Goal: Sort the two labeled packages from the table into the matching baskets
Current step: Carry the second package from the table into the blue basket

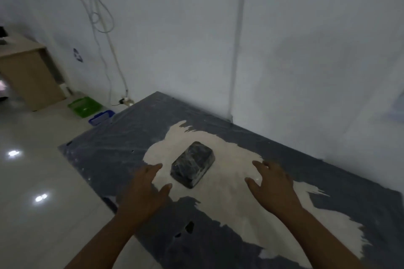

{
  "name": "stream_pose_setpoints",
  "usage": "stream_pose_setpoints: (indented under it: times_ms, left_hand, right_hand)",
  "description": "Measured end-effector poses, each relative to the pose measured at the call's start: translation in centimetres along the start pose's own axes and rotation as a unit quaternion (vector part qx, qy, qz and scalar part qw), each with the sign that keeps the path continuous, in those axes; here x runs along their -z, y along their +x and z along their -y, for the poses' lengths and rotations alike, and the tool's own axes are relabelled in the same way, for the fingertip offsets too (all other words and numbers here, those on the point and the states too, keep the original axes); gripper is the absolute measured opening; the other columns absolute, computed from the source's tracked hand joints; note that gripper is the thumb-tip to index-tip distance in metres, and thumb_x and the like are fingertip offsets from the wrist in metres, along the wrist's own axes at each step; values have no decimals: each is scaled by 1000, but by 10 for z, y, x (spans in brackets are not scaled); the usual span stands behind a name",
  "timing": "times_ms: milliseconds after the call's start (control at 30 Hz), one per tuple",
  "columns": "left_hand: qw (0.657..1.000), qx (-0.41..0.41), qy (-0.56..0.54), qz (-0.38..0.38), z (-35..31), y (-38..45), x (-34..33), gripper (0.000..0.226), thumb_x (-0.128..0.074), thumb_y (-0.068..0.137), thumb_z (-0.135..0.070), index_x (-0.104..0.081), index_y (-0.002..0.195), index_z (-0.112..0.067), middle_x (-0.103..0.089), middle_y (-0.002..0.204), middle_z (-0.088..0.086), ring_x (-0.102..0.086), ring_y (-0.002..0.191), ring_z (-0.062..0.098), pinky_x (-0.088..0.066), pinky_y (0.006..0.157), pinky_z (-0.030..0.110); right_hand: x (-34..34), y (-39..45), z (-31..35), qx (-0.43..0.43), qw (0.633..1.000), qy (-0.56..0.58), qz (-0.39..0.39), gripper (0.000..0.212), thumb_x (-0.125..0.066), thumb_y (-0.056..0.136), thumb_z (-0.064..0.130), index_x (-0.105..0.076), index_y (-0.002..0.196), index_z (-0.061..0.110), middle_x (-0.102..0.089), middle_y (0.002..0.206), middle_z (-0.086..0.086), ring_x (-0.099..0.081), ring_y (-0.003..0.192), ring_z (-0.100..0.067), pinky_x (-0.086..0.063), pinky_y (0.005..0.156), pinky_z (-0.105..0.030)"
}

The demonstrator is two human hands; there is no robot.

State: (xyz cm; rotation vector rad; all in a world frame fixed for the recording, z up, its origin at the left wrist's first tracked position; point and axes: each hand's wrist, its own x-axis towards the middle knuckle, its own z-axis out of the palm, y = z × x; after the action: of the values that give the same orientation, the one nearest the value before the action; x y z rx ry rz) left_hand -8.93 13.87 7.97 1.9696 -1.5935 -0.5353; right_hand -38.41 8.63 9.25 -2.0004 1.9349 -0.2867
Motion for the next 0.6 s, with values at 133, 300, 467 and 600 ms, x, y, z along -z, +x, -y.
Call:
stream_pose_setpoints:
  times_ms: [133, 300, 467, 600]
  left_hand:
    - [997, -54, -26, 44, 16, 61, -29, 57, -66, 83, -29, -44, 135, -20, -42, 143, 6, -37, 126, 13, -26, 105, 27]
    - [986, -102, -34, 128, 37, 123, -54, 53, -65, 83, -27, -47, 132, -18, -48, 132, 8, -46, 111, 16, -34, 92, 25]
    - [972, -98, -31, 209, 50, 154, -74, 61, -63, 83, -36, -42, 137, -17, -42, 136, 9, -47, 116, 23, -43, 100, 35]
    - [964, -101, 10, 247, 50, 160, -95, 83, -65, 75, -50, -29, 144, -19, -27, 149, 11, -34, 132, 29, -36, 109, 45]
  right_hand:
    - [-14, 21, 4, -46, 999, -3, -9, 58, -43, 92, 50, -31, 144, 27, -27, 154, -3, -27, 141, -22, -20, 117, -48]
    - [-39, 34, 21, -133, 991, -8, -11, 58, -43, 91, 51, -32, 143, 29, -30, 154, -3, -30, 140, -23, -23, 115, -46]
    - [-61, 36, 41, -204, 979, -8, -2, 58, -45, 89, 51, -33, 142, 30, -33, 152, -4, -34, 138, -23, -26, 115, -48]
    - [-71, 32, 51, -249, 968, -6, -11, 59, -46, 88, 53, -34, 141, 31, -33, 152, -2, -35, 138, -23, -24, 115, -48]
